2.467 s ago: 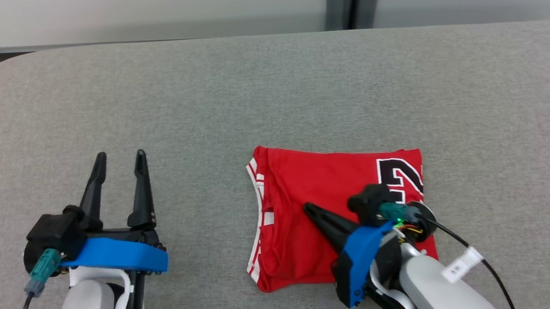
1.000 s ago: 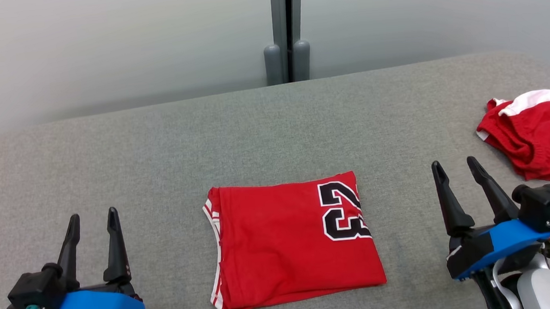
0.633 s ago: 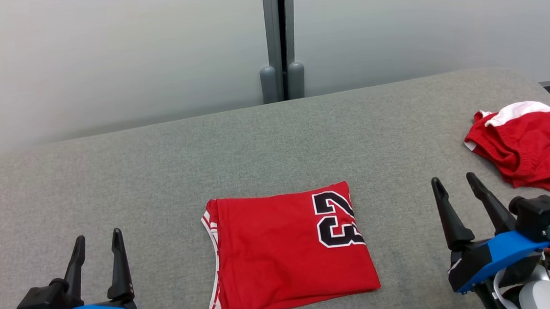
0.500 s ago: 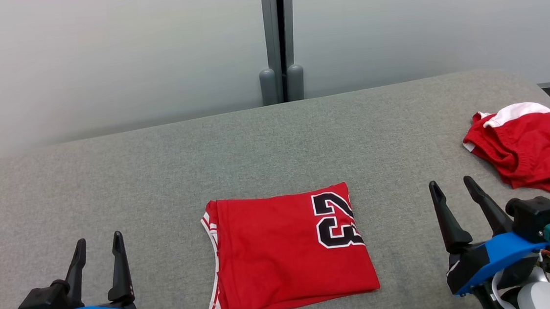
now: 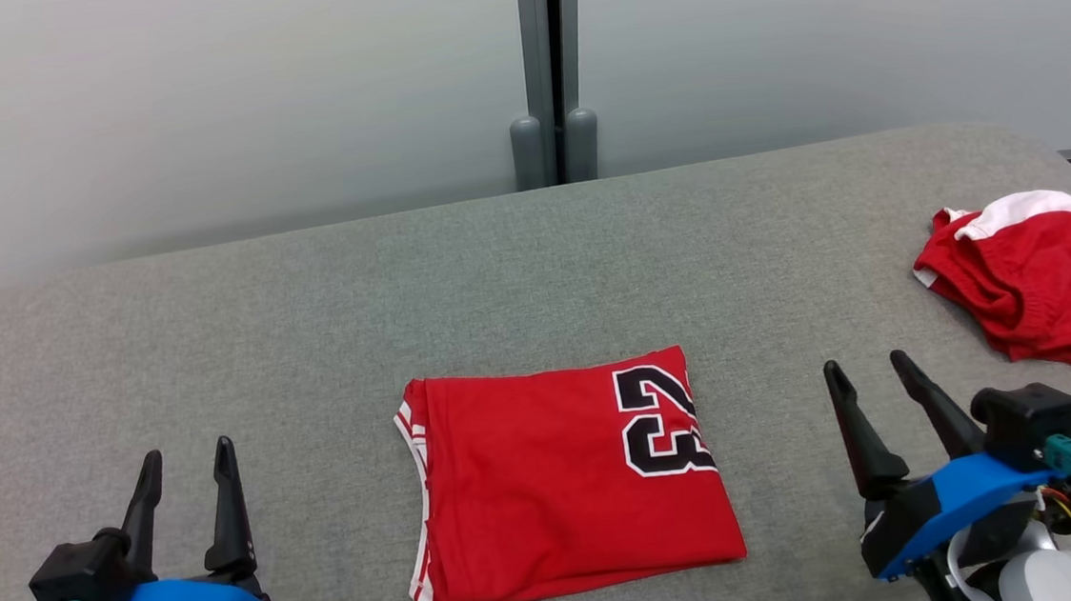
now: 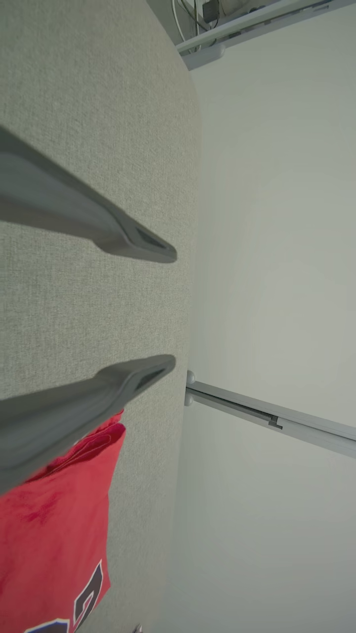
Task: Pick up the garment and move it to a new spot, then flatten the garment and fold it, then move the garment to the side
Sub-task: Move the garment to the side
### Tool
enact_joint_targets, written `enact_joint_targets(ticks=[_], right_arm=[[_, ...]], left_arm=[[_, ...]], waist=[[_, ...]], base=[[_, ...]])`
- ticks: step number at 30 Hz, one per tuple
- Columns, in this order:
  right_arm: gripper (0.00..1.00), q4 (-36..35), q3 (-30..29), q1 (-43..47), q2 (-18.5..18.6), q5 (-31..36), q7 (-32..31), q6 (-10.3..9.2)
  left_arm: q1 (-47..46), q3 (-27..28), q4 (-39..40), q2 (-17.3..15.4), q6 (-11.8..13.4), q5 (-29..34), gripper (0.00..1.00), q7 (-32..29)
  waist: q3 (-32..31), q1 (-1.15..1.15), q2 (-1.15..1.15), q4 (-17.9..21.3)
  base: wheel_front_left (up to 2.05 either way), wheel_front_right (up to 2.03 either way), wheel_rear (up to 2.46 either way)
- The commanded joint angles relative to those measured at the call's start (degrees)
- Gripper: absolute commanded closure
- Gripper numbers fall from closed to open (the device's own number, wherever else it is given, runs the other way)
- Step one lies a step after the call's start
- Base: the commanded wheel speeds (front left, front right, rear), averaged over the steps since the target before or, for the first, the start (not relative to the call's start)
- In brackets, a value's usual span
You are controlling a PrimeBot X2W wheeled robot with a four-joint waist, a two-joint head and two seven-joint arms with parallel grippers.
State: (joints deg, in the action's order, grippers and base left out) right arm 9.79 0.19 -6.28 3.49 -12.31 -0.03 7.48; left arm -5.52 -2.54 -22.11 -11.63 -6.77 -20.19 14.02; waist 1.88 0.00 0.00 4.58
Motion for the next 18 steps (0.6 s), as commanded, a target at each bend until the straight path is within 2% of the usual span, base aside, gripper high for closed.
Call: enact_joint_targets(ticks=[1,4,9,13,18], right_arm=[[0.0,-0.07,0.62,-0.27,-0.15,-0.03,-0.89,0.03],[0.0,-0.3,1.31,-1.83,-0.33,-0.74,-3.34,0.03],[0.0,1.27,3.49,-4.26,-0.62,-3.73,-12.23,0.03],[0.0,4.46,5.8,-7.02,-0.56,-4.97,-17.94,0.03],[0.0,10.08,8.49,-9.81,-0.52,-6.3,-21.41,0.03]], left_arm=[[-0.97,-0.1,0.06,-0.31,0.38,-0.38,0.0,0.05],[-1.36,-0.23,0.29,-0.49,0.46,-0.24,0.0,0.17],[-2.24,-0.61,0.34,-0.78,0.38,-0.28,0.0,0.18],[-3.48,-1.25,0.26,-0.7,0.22,-0.2,0.0,0.22],[-4.86,-2.55,-0.02,-1.31,-0.14,0.07,0.0,0.23]], waist=[[0.43,0.0,0.0,-0.24],[1.07,0.0,0.0,-0.43],[2.52,0.0,0.0,-0.85],[4.0,0.0,0.0,-1.88],[5.46,0.0,0.0,-3.13]], base=[[0.0,0.0,0.0],[0.0,0.0,0.0],[0.0,0.0,0.0],[0.0,0.0,0.0],[0.0,0.0,0.0]])
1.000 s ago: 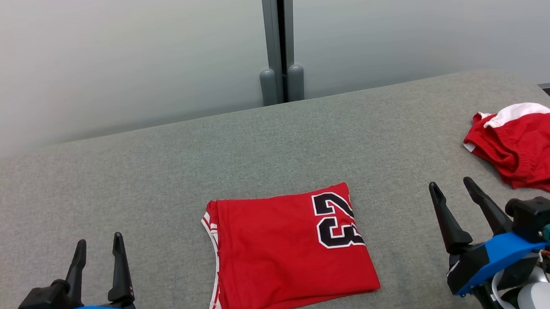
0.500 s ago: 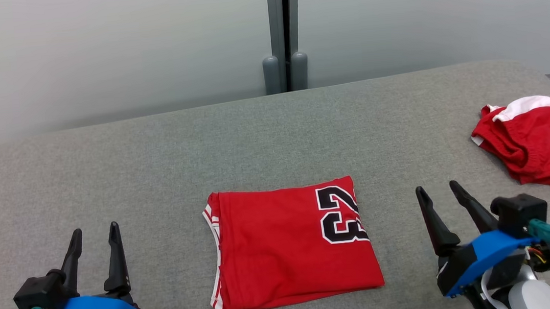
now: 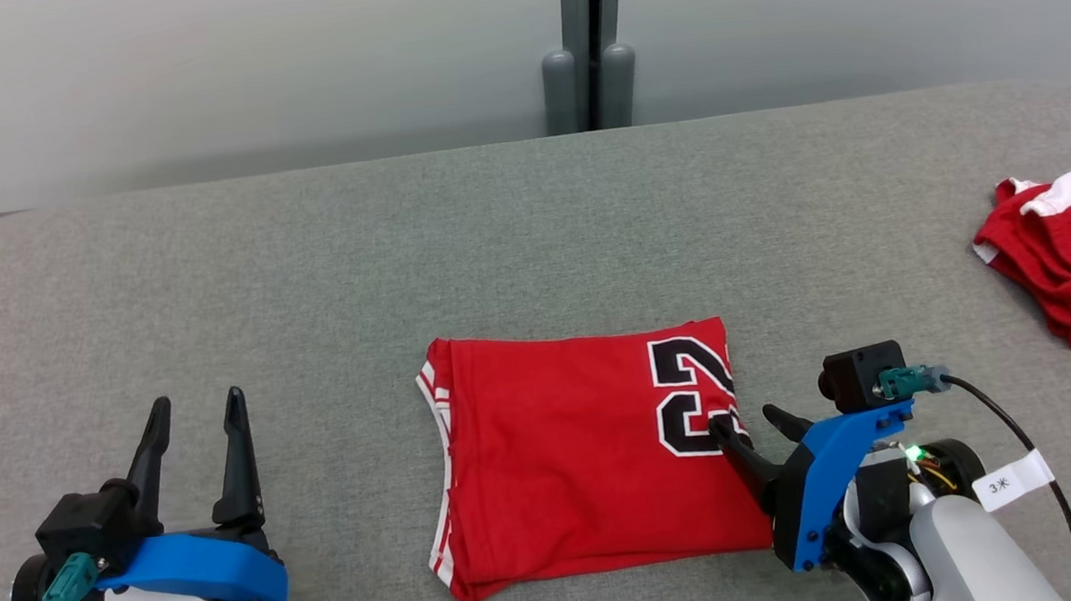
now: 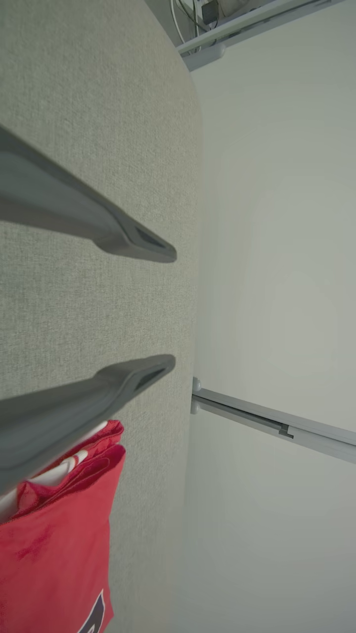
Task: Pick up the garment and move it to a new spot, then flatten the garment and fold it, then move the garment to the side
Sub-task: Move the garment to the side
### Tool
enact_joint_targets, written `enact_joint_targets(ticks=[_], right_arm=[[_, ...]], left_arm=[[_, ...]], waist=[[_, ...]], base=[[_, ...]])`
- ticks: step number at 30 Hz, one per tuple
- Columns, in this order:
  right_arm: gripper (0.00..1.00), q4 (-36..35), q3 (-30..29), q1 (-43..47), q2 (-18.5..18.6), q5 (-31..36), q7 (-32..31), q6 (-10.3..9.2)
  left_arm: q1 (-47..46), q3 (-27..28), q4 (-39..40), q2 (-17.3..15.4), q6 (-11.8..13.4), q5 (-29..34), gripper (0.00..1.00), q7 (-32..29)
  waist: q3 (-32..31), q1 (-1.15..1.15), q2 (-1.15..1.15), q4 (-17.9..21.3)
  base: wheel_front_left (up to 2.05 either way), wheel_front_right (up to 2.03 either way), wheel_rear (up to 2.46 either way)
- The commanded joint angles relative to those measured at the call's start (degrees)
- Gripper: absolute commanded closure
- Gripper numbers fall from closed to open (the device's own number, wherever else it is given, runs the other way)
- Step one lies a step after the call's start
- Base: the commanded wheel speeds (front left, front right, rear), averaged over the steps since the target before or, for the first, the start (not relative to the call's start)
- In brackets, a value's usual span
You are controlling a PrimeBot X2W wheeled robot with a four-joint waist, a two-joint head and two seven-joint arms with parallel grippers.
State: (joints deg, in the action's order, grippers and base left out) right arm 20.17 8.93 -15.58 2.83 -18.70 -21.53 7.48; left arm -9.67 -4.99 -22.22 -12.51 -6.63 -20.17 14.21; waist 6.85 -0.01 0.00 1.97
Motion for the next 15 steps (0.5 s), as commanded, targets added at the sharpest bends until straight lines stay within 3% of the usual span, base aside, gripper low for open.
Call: enact_joint_targets(ticks=[1,9,10,11,12,15], right_arm=[[0.0,1.26,0.05,-1.1,0.15,0.27,-0.42,0.03],[0.0,12.82,1.85,-4.94,0.06,-2.03,-0.52,0.03],[0.15,13.72,2.9,-5.23,-0.06,-2.95,-0.44,0.04],[0.81,14.33,4.24,-5.89,-0.16,-3.01,0.25,0.06],[1.0,14.81,4.79,-6.58,-0.13,-2.04,1.07,0.09],[1.0,15.7,6.46,-9.22,0.02,-0.03,1.58,0.08]], left_arm=[[-1.07,-0.37,0.07,-0.53,-0.33,0.14,0.0,0.09],[-3.06,-1.58,1.05,-0.5,-0.47,0.11,0.0,0.61],[-3.19,-1.69,1.17,-0.41,-0.48,0.08,0.0,0.65],[-3.28,-1.8,1.26,-0.33,-0.5,0.07,0.0,0.64],[-3.29,-1.79,1.32,-0.29,-0.51,0.04,0.0,0.69],[-3.02,-1.56,1.78,-0.22,-0.47,-0.28,0.0,0.79]], waist=[[0.81,0.01,0.0,-0.92],[2.31,0.01,0.0,-3.25],[2.39,0.01,0.0,-3.33],[2.47,0.01,0.0,-3.38],[2.51,0.01,0.0,-3.33],[2.73,0.01,0.0,-2.65]], base=[[0.0,0.0,0.0],[0.0,0.0,0.0],[0.0,0.0,0.0],[0.0,0.0,0.0],[0.0,0.0,0.0],[0.0,0.0,0.0]])
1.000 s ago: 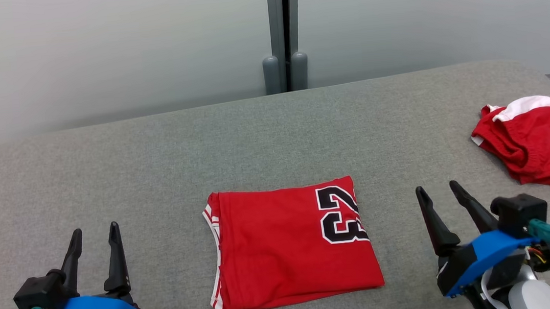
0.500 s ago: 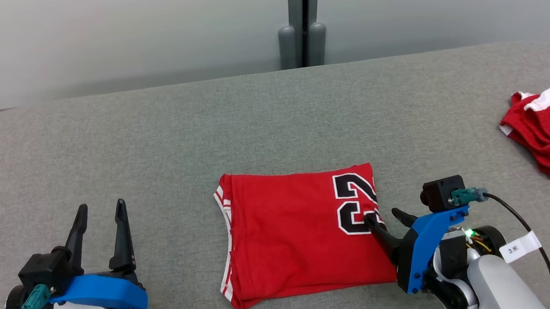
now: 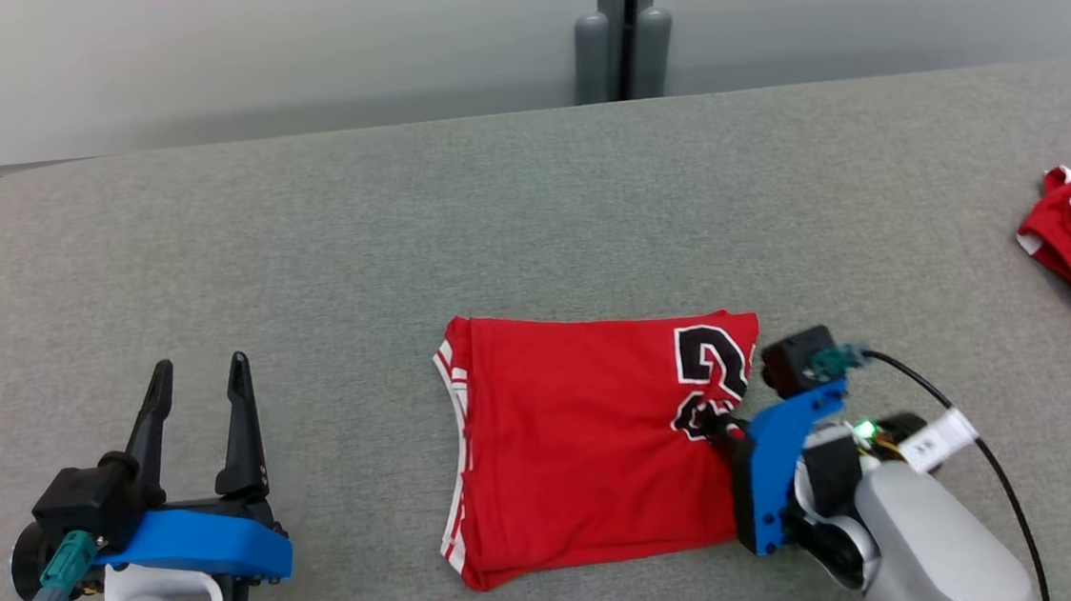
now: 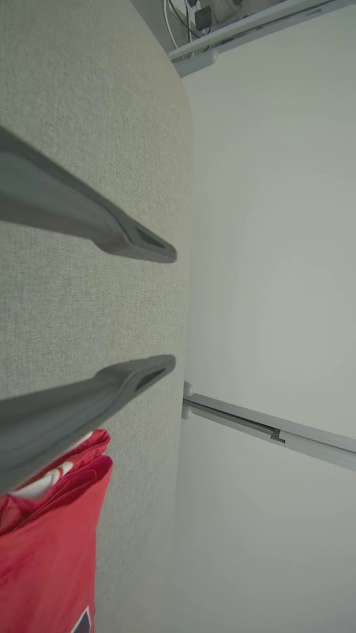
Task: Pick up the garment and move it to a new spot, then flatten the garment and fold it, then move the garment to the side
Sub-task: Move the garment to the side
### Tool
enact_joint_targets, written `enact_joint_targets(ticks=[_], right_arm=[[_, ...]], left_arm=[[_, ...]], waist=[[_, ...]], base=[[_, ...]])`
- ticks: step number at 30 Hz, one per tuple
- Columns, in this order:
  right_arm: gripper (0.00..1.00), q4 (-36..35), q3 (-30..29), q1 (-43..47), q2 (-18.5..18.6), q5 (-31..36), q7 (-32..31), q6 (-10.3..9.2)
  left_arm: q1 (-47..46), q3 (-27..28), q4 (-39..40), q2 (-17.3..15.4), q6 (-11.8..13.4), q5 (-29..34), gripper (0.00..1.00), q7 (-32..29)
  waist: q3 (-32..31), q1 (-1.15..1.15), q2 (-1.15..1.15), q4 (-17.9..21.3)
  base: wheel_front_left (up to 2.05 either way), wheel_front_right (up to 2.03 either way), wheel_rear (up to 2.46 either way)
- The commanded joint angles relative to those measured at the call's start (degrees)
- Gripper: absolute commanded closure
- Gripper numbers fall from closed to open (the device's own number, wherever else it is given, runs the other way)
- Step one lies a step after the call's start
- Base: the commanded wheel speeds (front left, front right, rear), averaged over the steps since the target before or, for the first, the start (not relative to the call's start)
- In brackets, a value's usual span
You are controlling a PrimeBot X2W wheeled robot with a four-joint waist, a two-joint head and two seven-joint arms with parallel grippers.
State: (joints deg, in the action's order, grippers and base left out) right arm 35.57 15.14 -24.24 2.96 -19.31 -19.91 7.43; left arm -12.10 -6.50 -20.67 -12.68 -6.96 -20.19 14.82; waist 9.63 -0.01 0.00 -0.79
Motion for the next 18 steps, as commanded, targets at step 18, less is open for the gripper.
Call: enact_joint_targets(ticks=[18], right_arm=[[1.0,-10.67,19.6,-27.92,30.18,4.92,-4.97,0.06]], left_arm=[[-4.08,0.48,7.2,-0.47,-0.1,1.43,0.0,0.4]], waist=[[8.92,0.01,0.0,12.99]], base=[[0.0,0.0,0.0]])
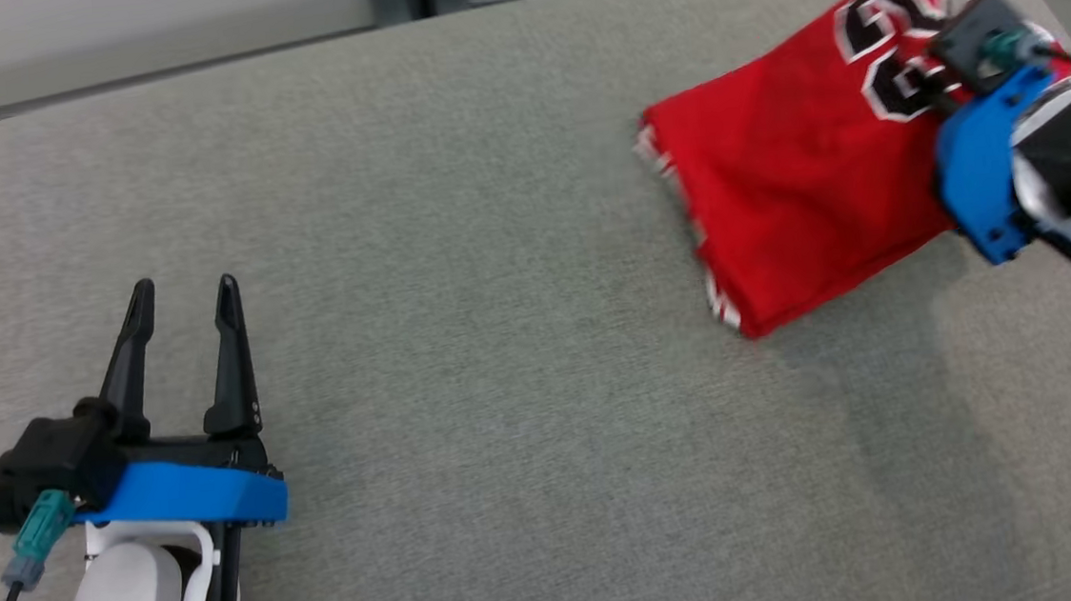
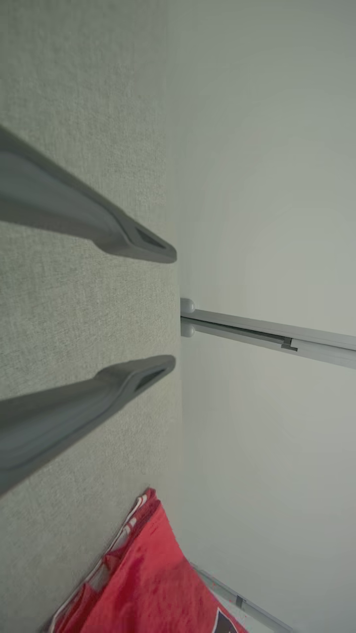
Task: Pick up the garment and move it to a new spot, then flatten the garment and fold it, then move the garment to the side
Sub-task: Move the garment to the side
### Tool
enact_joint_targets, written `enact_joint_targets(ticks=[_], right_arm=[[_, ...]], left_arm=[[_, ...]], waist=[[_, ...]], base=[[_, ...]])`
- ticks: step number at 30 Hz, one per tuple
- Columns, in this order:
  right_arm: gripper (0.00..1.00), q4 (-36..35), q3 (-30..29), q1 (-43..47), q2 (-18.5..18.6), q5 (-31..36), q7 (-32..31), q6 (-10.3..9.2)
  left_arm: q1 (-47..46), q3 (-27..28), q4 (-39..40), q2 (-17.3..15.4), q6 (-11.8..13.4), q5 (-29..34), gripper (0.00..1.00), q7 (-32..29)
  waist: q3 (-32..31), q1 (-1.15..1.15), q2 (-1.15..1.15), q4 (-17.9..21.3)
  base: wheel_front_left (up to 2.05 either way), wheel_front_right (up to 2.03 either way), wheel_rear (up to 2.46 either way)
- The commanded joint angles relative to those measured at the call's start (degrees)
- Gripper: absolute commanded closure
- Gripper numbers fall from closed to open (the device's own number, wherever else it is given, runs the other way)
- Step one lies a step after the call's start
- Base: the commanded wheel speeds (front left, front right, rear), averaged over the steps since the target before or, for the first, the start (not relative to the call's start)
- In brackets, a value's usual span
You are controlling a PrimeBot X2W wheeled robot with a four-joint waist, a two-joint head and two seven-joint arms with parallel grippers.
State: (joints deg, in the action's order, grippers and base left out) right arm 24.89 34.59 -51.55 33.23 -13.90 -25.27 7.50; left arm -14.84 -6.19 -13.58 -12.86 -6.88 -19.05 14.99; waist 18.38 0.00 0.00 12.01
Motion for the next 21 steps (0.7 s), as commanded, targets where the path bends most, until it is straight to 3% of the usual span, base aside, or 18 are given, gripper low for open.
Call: enact_joint_targets(ticks=[1,12,15,18,21], right_arm=[[1.0,0.59,0.49,-1.38,1.14,-1.12,0.89,0.0],[1.0,6.79,-4.81,-5.17,8.41,-0.77,8.71,-0.01],[1.0,9.66,-8.32,-5.0,8.42,0.98,10.96,-0.01],[1.0,10.62,-10.1,-4.13,5.75,2.64,13.83,0.06],[1.0,11.16,-11.56,-5.82,5.36,7.58,16.26,-0.02]], left_arm=[[-1.91,-0.16,0.15,-0.33,-0.18,0.48,0.0,0.22],[-6.57,-2.64,2.66,-4.25,-0.49,1.27,0.0,-1.81],[-7.37,-3.06,4.25,-5.45,-0.52,1.72,0.0,-3.0],[-7.72,-3.08,6.03,-6.59,-0.5,1.89,0.0,-4.17],[-7.96,-2.92,7.94,-7.58,-0.21,2.02,0.0,-5.48]], waist=[[0.77,0.0,0.0,0.74],[8.45,0.0,0.0,5.14],[10.18,0.0,0.0,4.97],[11.57,0.0,0.0,4.86],[12.95,0.0,0.0,4.8]], base=[[0.0,0.0,0.0],[0.0,0.0,0.0],[0.0,0.0,0.0],[0.0,0.0,0.0],[0.0,0.0,0.0]])
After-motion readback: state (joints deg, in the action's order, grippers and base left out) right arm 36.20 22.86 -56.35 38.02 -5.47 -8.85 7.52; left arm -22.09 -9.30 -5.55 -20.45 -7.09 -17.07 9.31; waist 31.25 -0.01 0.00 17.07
